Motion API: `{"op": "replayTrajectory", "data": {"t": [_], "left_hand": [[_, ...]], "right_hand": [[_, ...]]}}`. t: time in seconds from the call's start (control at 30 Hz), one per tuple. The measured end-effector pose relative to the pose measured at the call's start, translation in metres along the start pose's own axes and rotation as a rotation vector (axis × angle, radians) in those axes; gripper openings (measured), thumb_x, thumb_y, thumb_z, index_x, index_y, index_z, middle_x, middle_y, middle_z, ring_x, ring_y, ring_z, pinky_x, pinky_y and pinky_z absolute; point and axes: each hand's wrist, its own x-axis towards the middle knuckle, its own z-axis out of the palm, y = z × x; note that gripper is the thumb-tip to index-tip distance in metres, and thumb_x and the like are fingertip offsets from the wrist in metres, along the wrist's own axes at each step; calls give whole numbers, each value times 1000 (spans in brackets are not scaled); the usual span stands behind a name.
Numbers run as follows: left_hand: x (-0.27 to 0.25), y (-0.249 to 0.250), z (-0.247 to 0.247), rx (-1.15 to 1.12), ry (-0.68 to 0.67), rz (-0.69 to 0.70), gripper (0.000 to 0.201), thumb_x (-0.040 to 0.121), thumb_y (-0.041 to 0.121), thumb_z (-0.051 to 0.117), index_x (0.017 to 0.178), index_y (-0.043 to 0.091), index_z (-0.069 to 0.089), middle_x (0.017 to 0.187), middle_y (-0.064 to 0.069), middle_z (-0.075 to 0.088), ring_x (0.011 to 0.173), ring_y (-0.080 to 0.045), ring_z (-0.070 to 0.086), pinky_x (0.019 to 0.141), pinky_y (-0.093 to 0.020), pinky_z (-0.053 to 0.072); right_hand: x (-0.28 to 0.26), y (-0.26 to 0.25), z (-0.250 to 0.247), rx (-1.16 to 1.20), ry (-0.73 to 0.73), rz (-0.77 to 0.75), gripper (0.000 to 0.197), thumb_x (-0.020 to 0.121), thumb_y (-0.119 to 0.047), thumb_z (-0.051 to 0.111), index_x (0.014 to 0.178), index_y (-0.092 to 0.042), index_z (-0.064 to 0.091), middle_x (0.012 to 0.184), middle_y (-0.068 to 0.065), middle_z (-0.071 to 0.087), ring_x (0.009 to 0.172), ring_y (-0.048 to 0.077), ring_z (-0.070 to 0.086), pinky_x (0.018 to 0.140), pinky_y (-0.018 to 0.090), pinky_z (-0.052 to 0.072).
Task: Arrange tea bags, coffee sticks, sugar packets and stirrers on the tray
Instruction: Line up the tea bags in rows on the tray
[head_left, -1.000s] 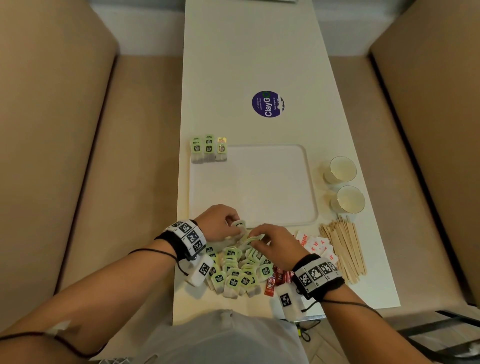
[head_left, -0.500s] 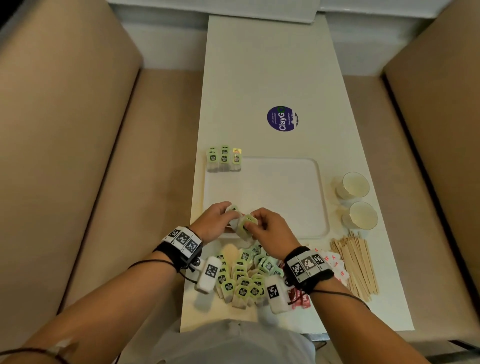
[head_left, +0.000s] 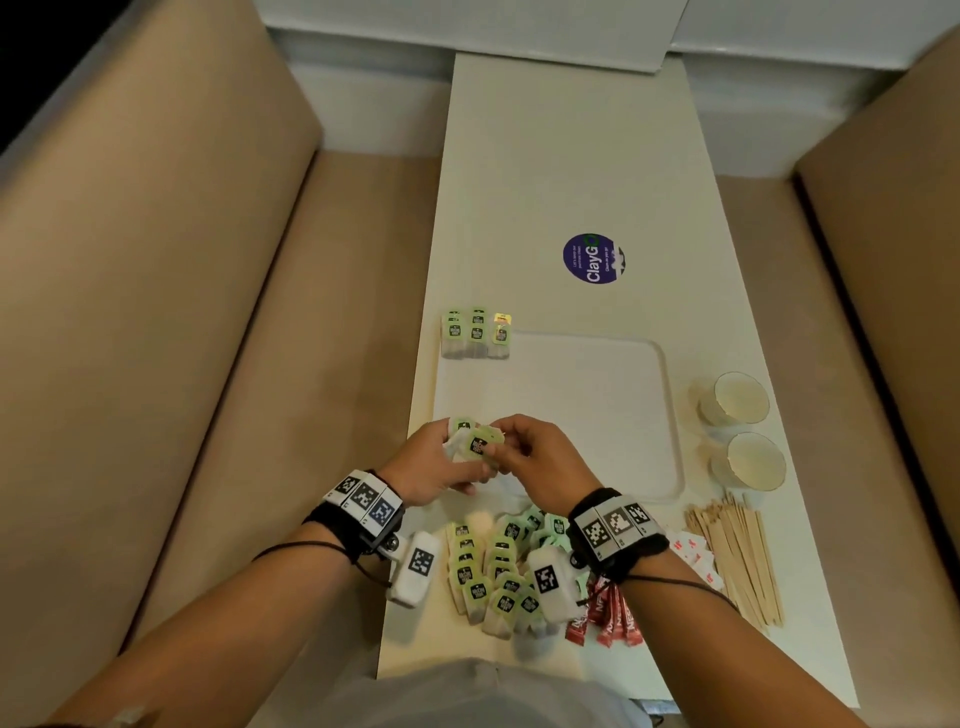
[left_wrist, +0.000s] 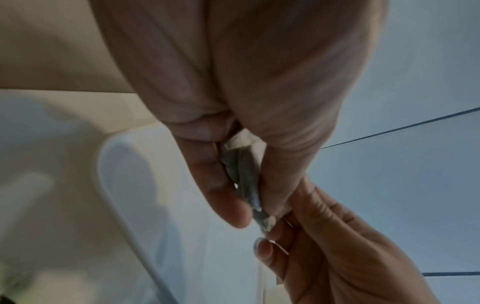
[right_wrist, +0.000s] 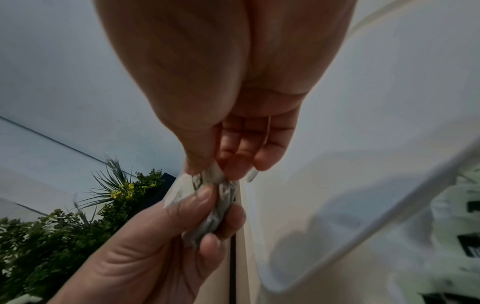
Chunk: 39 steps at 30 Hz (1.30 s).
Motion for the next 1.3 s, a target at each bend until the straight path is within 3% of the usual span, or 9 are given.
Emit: {"op": "replayTrajectory", "data": {"t": [0.17,0.27,0.5,0.6,0.7,0.8,1.0,1.17,1.3], "left_hand": [[1,1,-12,-9,25,-1,22,96,4,63,118,7,62,101,-12,75,89,-22,73,62,-28,60],[2,3,-20,-61,50,-3,24,98,-3,57,116,13,62,102,-14,72,87,-23,73,59,-29,60],[12,7,-28,-22,170,34,18,92,6,71,108,9,63,89,-10,69,74,-19,67,53,-27,53],[18,10,-32,-1,214,50,13,94,7,68,106,5,64,87,-9,68,73,-17,66,52,-26,52],[24,16,-38,-11,236,53,10,95,7,67,102,11,64,86,-6,70,74,-16,66,54,-26,53],[30,22,-44,-3,236,42,8,95,9,68,101,14,65,87,-4,70,75,-17,66,55,-25,54],[44,25,-55,6,258,18,7,95,7,67,97,13,65,82,-4,67,61,-6,62,53,-23,53],[62,25,-70,-30,304,-8,9,94,7,68,96,15,65,88,-9,67,74,-19,61,58,-25,58],[76,23,-77,-68,335,-31,11,94,7,68,98,16,65,91,-12,67,76,-21,63,57,-27,56]], "right_hand": [[9,1,0,-55,38,-19,7,97,-18,64,99,-21,70,84,4,73,80,25,68,80,43,57],[15,0,0,-75,59,-28,9,99,-18,61,96,-20,69,79,-1,69,71,13,61,74,34,52],[32,-6,6,-81,43,-51,9,100,-19,60,99,-15,68,79,-11,66,71,0,58,70,18,45],[39,-9,12,-43,72,-53,11,98,-27,64,104,-19,68,87,-9,69,75,7,63,70,22,51],[41,-7,17,-31,64,-9,16,98,-30,65,110,-20,67,97,-6,69,74,9,63,67,23,52],[47,-1,20,-44,59,28,10,100,-26,61,102,-20,69,88,-3,69,70,12,63,64,27,50],[71,0,23,-66,75,69,15,100,-24,60,94,-20,73,84,4,73,79,25,70,75,36,55],[95,-4,23,-59,87,88,15,98,-26,63,86,-21,70,78,3,71,77,24,71,64,27,49],[115,-4,22,-74,116,102,16,98,-24,62,85,-19,70,77,5,72,74,24,71,68,32,54]]}}
